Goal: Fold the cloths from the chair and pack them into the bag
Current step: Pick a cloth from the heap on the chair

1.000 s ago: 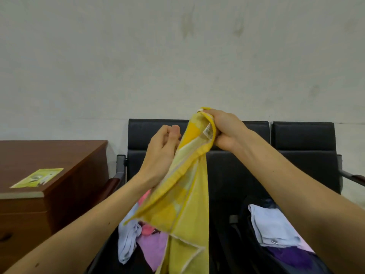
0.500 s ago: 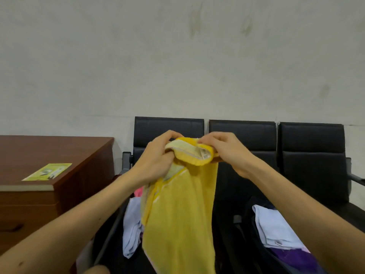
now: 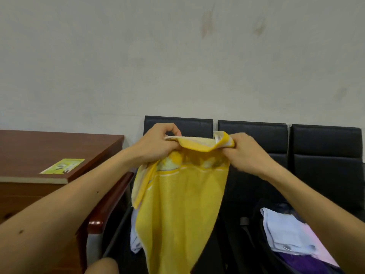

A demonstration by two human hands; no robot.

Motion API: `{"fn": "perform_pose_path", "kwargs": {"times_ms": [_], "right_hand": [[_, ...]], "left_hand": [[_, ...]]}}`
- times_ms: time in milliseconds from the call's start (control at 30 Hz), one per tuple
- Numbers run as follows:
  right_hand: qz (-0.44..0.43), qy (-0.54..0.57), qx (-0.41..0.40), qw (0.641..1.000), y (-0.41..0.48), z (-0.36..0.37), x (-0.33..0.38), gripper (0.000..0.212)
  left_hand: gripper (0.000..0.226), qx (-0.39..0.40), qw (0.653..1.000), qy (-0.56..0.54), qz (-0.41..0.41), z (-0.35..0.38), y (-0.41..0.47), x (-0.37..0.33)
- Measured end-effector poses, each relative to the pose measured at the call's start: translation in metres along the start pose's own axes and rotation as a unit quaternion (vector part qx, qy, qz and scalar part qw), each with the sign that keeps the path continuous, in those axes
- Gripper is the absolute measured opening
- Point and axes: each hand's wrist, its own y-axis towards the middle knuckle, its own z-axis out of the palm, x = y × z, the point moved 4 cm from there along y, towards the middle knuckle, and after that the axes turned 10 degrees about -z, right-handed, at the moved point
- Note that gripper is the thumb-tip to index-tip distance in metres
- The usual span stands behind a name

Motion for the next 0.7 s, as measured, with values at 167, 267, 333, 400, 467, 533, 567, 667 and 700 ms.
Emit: {"fn": "perform_pose_path", "kwargs": {"times_ms": [167, 267, 333, 400, 467, 533, 567, 667, 700], "right_hand": [[-0.035, -0.145, -0.034, 0.988, 0.006, -0.016, 0.009, 0.032], [-0.030, 0.019, -0.050, 0.998, 0.007, -0.020, 0.005, 0.017], [0.004, 0.140, -0.058, 0.988, 0.003, -0.015, 0.000, 0.019], [0.035, 0.212, -0.084, 0.973, -0.003, -0.008, -0.006, 0.016], [0.061, 0.256, -0.124, 0.957, -0.010, -0.007, -0.010, 0.008], [0.077, 0.286, -0.152, 0.943, -0.018, -0.009, -0.016, 0.004], [0.084, 0.299, -0.152, 0.938, -0.024, -0.007, -0.018, 0.007], [0.122, 0.345, -0.126, 0.922, -0.051, 0.008, -0.024, 0.006], [0.144, 0.368, -0.119, 0.911, -0.063, 0.019, -0.028, 0.004]], "left_hand": [[0.012, 0.088, 0.993, 0.079, -0.010, -0.004, -0.007, 0.001], [0.014, 0.085, 0.985, 0.152, -0.017, -0.006, -0.011, 0.015], [0.025, 0.078, 0.978, 0.194, -0.018, -0.005, -0.017, 0.027], [0.024, 0.068, 0.971, 0.229, -0.005, -0.002, -0.022, 0.039], [0.011, 0.042, 0.962, 0.271, 0.005, -0.001, -0.026, 0.054], [0.012, 0.000, 0.963, 0.268, -0.010, -0.005, -0.034, 0.070], [0.016, -0.011, 0.976, 0.216, -0.040, -0.006, -0.043, 0.079], [0.025, -0.004, 0.992, -0.011, -0.122, 0.000, -0.077, 0.103], [0.026, -0.002, 0.988, -0.064, -0.140, 0.007, -0.091, 0.113]]}}
